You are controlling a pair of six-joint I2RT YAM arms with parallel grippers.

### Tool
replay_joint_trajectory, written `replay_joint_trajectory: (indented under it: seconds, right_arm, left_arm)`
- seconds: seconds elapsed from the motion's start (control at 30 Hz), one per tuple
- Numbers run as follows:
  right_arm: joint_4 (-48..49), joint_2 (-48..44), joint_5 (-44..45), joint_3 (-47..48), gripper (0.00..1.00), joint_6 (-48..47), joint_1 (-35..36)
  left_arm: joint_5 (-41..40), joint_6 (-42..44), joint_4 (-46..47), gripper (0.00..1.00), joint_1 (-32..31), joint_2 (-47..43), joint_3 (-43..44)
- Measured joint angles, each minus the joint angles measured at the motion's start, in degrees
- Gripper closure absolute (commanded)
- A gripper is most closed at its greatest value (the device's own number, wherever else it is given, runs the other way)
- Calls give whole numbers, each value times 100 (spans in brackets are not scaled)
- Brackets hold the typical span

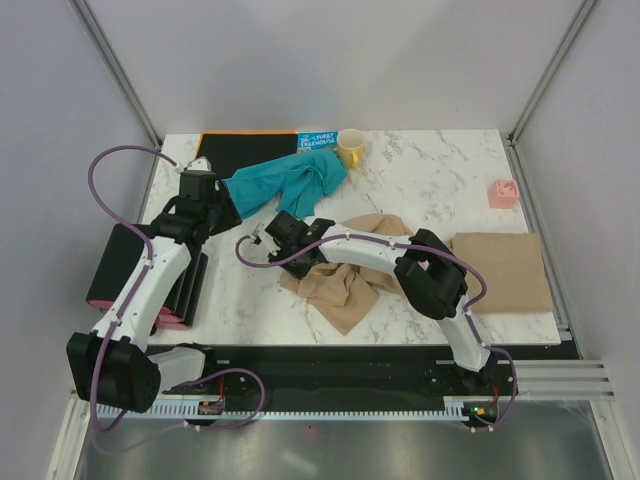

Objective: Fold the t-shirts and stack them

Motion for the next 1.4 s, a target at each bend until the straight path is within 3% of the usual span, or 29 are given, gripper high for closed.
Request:
replay_joint_trajectory:
  seconds: [0.4, 0.83, 0.9, 1.13, 1.4]
  right_arm:
    - [74, -122, 535, 4, 100, 120, 2]
    - [811, -2114, 1943, 223, 100, 175, -149]
    - [833, -2221, 1987, 400, 100, 170, -149]
    - [490, -1884, 2035, 2417, 100, 4, -63]
    - [728, -1961, 2520, 2258, 100, -260, 52]
  left_arm:
    - [-42, 0, 0, 46, 0, -39, 0]
    - [74, -2, 0, 45, -9, -66, 0]
    - [74, 0, 0, 45, -15, -66, 0]
    - [157, 0, 0, 44, -33, -72, 0]
    - [555, 83, -9, 41, -70, -157, -33]
